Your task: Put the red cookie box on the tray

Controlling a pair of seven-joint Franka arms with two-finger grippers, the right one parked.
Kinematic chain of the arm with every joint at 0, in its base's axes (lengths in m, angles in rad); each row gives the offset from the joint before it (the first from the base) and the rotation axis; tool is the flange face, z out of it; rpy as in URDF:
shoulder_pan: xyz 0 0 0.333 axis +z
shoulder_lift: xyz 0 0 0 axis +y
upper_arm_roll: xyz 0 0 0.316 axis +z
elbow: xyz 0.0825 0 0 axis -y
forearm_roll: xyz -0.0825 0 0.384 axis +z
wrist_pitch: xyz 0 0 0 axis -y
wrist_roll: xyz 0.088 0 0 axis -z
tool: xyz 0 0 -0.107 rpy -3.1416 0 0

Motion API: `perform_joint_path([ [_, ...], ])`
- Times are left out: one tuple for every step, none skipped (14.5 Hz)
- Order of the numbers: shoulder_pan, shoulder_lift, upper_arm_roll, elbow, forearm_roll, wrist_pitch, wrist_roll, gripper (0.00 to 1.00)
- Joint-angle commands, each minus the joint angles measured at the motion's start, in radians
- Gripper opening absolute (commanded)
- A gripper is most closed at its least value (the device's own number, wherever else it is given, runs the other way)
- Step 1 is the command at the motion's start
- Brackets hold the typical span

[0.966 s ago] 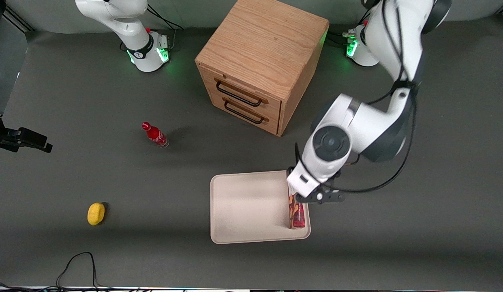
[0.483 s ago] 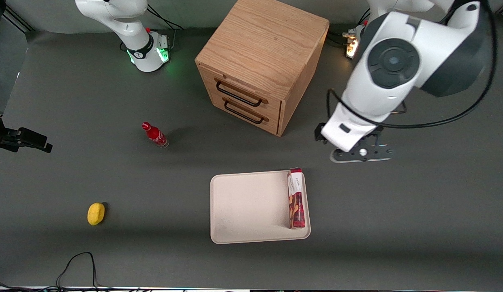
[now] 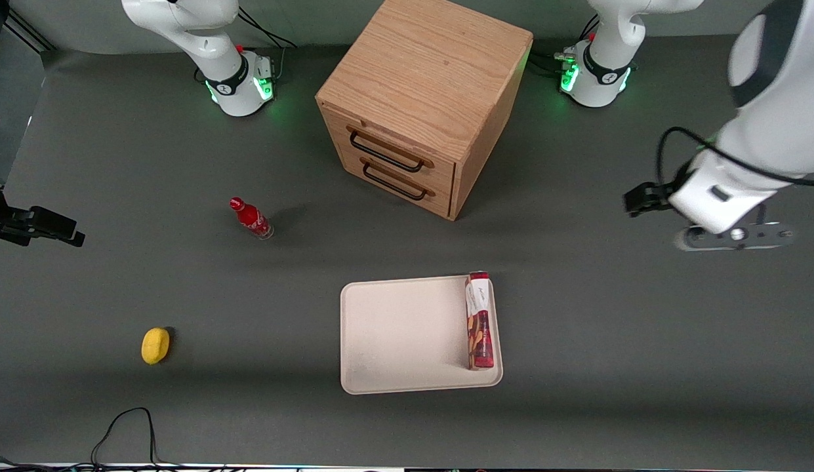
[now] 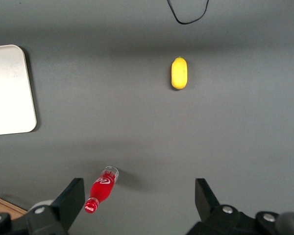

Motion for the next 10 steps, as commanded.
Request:
perform_joint_path([
  [0.057, -0.068, -0.004, -0.101, -0.017, 0.061, 0.053, 1.0],
  [0.058, -0.072, -0.003, -0.121, -0.017, 0.085, 0.055, 1.0],
  [0.06, -0.086, -0.001, -0.153, -0.017, 0.116, 0.055, 1.0],
  [0.074, -0.101, -0.001, -0.187, -0.017, 0.146, 0.055, 1.0],
  [0.083, -0.106, -0.001, -0.202, -0.017, 0.165, 0.055, 1.0],
  [0.083, -0.109, 0.003, -0.209, -0.017, 0.177, 0.055, 1.0],
  [0.063, -0.12, 0.044, -0.219, -0.017, 0.185, 0.055, 1.0],
  [0.014, -0.126, 0.093, -0.222, -0.017, 0.187, 0.055, 1.0],
  [-0.024, -0.126, 0.142, -0.219, -0.019, 0.185, 0.055, 1.0],
  [-0.031, -0.126, 0.156, -0.218, -0.019, 0.181, 0.057, 1.0],
])
